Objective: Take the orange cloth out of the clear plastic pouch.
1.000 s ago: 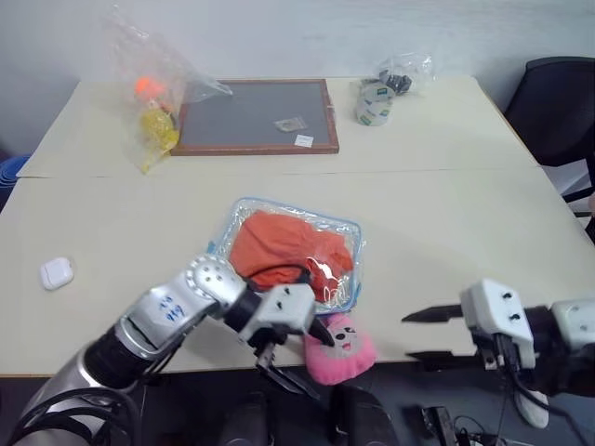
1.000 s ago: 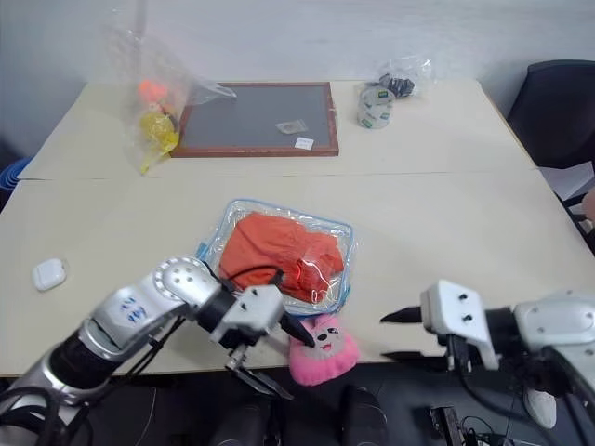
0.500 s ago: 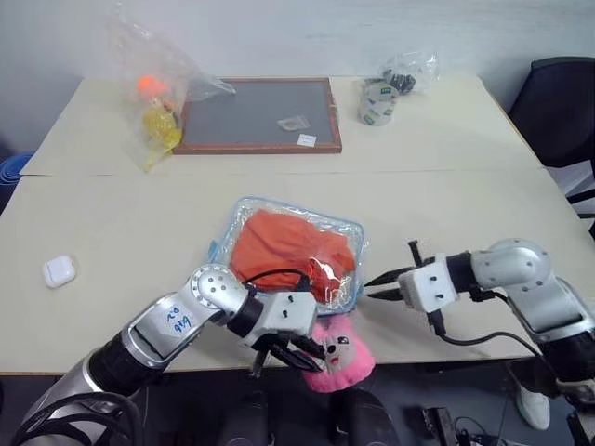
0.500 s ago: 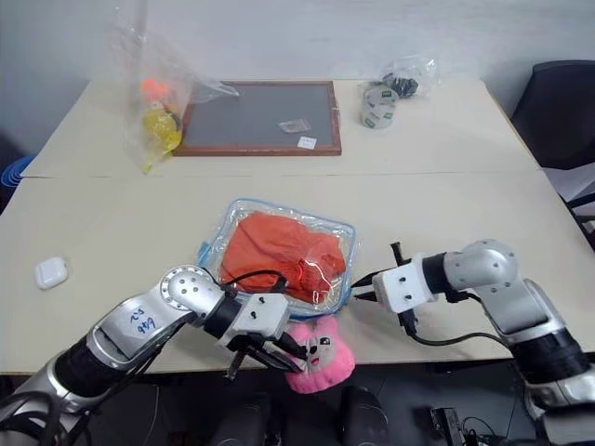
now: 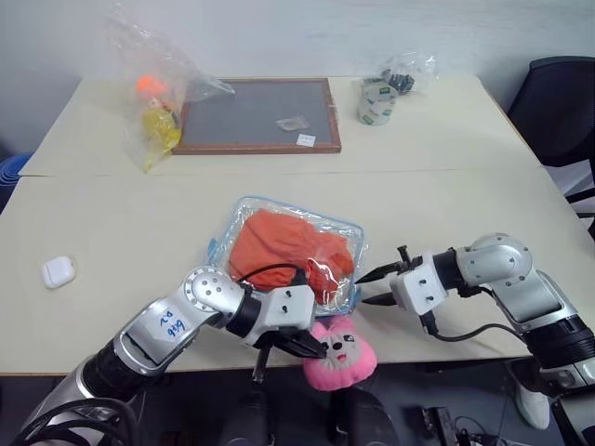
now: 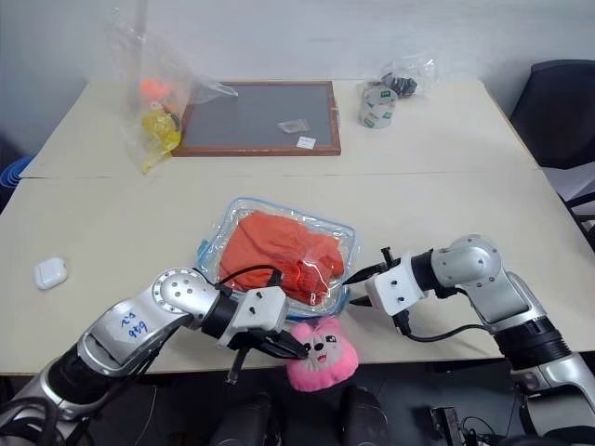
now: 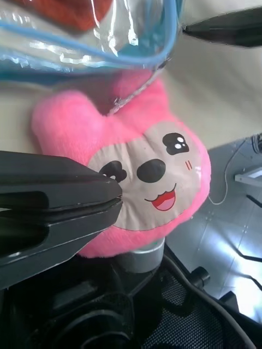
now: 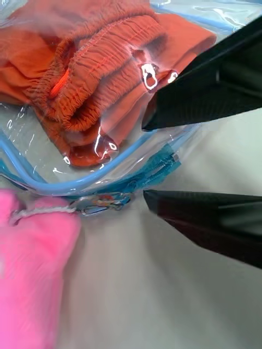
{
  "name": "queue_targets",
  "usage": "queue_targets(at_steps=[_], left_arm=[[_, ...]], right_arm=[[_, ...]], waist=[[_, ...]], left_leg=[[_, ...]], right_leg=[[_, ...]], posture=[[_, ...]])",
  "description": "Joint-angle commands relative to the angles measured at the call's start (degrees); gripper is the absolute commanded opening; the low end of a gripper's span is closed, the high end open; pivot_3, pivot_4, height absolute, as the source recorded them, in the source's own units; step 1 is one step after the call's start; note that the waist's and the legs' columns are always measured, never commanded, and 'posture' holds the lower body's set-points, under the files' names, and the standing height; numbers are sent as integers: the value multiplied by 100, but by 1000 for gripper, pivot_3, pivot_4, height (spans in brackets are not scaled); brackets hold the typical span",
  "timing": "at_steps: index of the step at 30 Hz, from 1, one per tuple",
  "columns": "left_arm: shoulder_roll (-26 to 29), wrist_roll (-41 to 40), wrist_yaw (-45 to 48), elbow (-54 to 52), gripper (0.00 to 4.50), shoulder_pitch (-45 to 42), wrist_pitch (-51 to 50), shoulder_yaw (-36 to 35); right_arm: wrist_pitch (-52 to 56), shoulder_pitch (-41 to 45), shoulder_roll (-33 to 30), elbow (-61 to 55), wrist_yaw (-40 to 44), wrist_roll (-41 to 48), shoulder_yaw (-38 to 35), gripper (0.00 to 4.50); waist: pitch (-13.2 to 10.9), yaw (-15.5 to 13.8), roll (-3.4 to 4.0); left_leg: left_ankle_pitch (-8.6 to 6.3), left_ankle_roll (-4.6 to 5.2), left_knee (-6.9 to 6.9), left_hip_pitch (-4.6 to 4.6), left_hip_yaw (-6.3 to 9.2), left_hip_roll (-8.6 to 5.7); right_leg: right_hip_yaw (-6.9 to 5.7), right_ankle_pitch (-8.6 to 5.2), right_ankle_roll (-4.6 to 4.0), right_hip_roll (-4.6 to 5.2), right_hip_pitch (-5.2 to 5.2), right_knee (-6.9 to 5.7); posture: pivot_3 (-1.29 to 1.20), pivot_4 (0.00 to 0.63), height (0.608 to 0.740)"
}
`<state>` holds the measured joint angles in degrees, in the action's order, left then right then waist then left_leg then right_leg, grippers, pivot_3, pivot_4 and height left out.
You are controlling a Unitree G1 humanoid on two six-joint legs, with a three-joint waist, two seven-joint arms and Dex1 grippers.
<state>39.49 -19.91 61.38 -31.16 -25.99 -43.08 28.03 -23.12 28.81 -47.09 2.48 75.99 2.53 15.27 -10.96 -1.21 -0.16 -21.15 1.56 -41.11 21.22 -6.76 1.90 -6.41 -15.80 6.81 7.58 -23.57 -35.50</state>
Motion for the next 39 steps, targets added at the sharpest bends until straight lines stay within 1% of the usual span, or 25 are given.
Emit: queue_targets(at_steps=[1,2,3,6,11,12,13,16,17,20,25,28,34,39], left_arm=[[32,21,-66,-227,0,69,10,26],[15,-53,-65,-240,0,66,-35,-27],[24,-93,-47,-260,389,54,-41,-62],[53,-21,-71,-287,1129,21,122,-132],[136,56,-93,-384,2578,27,337,-231],[175,71,-86,-412,2830,48,366,-232],[203,83,-86,-427,3160,65,396,-230],[277,163,-126,-446,3996,118,504,-217],[281,162,-121,-444,4329,142,534,-224],[263,132,-93,-428,4329,159,540,-202],[11,446,-279,-137,4329,197,528,237],[-139,623,-412,-23,3752,203,511,395],[-178,715,-432,-16,1981,205,463,434],[-156,724,-435,-37,500,221,431,392]], right_arm=[[-22,44,-127,-244,89,172,-110,1579],[16,21,-172,-314,165,263,-129,1579],[71,6,-210,-374,220,332,-150,1606],[107,7,-282,-450,313,450,-180,1606],[194,11,-401,-489,484,646,-200,1606],[168,15,-407,-479,474,633,-213,1948],[132,22,-400,-464,445,606,-219,2152],[85,43,-344,-456,369,538,-179,3020],[104,54,-312,-479,350,516,-145,3059],[97,94,-250,-500,315,478,-89,3059],[110,286,-77,-441,309,434,-16,3059],[116,319,-9,-473,337,414,44,3059],[-84,305,56,-411,368,243,176,3059],[-44,377,159,-324,296,215,226,3059]], waist=[[0,-1,0],[0,-1,0],[0,-1,0],[0,1,0],[0,2,0],[0,1,0],[0,1,0],[0,3,0],[0,4,0],[0,3,0],[0,2,0],[0,-9,0],[0,-2,0],[0,0,0]], left_leg=[[0,0,0,0,0,0],[0,0,0,0,0,0],[0,0,0,0,0,0],[0,0,1,0,0,0],[0,0,1,-1,0,2],[0,0,1,-1,0,2],[0,0,1,0,0,2],[0,0,1,-1,0,2],[0,0,1,0,0,1],[0,0,1,0,0,2],[0,0,1,0,-1,0],[0,0,1,0,0,-3],[0,0,1,0,0,0],[0,0,1,-1,0,2]], right_leg=[[0,0,0,0,0,0],[0,0,0,0,0,0],[1,0,0,1,0,0],[0,0,0,2,0,0],[0,0,0,2,0,0],[0,0,0,2,0,1],[0,0,0,2,0,1],[0,0,0,2,0,1],[0,0,0,2,-1,1],[0,0,0,2,-1,1],[1,0,0,2,-1,1],[-1,0,0,1,0,1],[-1,0,0,2,0,1],[-1,0,0,2,0,1]], posture=[[0,150,740],[0,150,740],[0,150,740],[0,150,740],[0,150,740],[0,150,740],[0,150,740],[0,150,740],[0,150,740],[0,150,740],[0,150,740],[0,150,740],[0,150,740],[0,150,740]])
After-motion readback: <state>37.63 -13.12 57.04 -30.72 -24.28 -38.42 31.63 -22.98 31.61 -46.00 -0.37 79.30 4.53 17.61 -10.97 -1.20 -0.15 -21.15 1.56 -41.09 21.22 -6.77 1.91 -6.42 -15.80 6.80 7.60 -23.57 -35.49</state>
